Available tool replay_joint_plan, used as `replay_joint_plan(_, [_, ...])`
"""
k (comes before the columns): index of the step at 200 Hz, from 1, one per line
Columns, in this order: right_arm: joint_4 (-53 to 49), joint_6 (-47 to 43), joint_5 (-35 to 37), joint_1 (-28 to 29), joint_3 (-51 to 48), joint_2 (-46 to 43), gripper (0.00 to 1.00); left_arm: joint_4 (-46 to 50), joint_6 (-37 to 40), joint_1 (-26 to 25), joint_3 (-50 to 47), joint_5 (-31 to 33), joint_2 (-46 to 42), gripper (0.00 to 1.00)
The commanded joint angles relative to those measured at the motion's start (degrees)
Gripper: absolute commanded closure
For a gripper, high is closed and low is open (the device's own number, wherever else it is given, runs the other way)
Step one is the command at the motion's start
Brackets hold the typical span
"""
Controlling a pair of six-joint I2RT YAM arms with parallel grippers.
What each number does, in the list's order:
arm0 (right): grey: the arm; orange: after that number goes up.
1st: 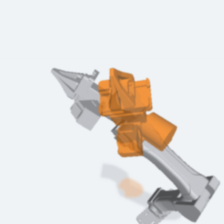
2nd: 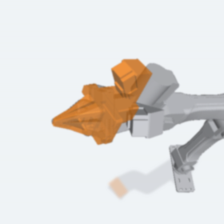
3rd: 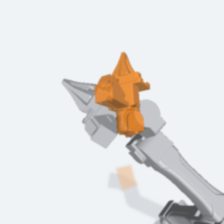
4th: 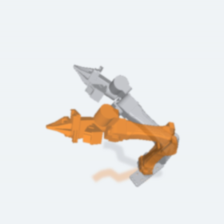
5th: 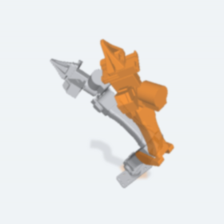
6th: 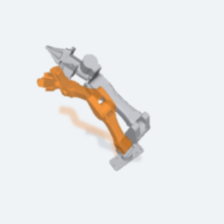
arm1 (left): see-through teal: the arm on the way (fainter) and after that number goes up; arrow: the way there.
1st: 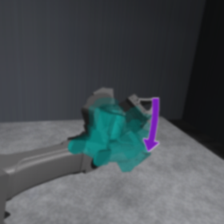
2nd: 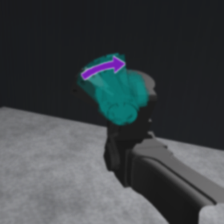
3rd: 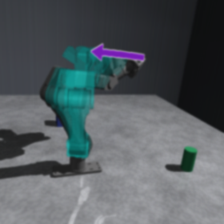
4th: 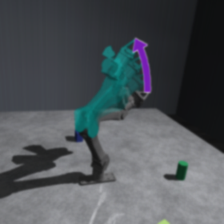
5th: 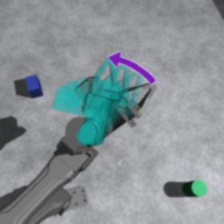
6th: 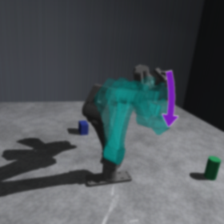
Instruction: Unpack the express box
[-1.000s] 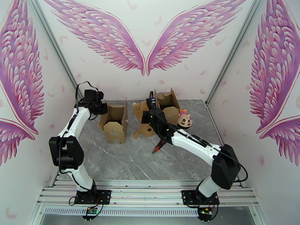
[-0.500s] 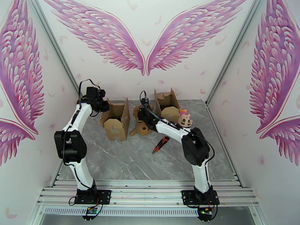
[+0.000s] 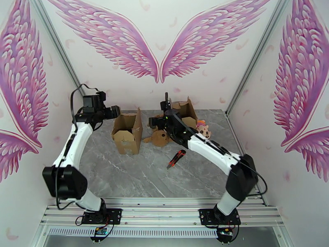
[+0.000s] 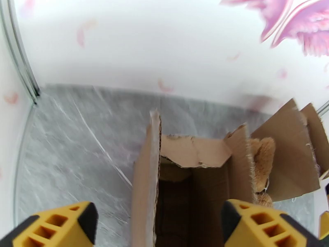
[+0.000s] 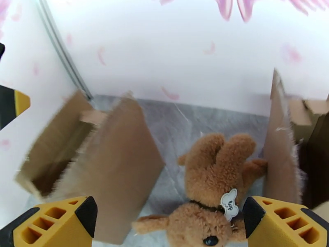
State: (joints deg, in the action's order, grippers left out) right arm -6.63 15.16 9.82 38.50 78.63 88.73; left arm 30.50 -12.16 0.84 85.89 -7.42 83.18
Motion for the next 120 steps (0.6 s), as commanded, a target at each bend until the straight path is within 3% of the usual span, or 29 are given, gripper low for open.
replay_joint_plan(1, [1.47,-4.28,-1.73,0.41,-7.53,-9.46,0.01,-8.8,-1.9,0.19,-9.93,8.12,-10.62,0.01])
replay_joint_plan(21, [0.24,-8.65,1.76,0.28,-15.44,-19.63,0.01,-10.57,-2.72,0.54,-20.02,14.15,-20.22,0.01])
replay_joint_plan(43, [-0.41,-12.77,12.78,-1.2,-25.58,-30.72,0.01,-13.23,-5.76,1.16,-32.68,20.95,-28.87,0.01])
replay_joint_plan(76, [-1.84,-12.69,20.92,-9.54,-40.09,-41.5,0.0,-21.36,-9.47,1.18,-49.86,27.46,-35.33,0.01])
replay_joint_plan(91, [4.87,-12.31,23.25,-14.35,-49.44,-41.94,0.01,-28.24,-8.23,1.11,-56.63,30.41,-35.31,0.01])
replay_joint_plan(102, [15.18,-13.02,23.64,-17.14,-56.95,-41.04,0.01,-33.56,-6.62,0.92,-60.63,32.6,-34.28,0.01])
replay_joint_plan(120, [28.03,-11.43,23.59,-20.88,-64.3,-34.46,0.01,-40.13,-3.57,0.49,-63.42,33.57,-30.13,0.01])
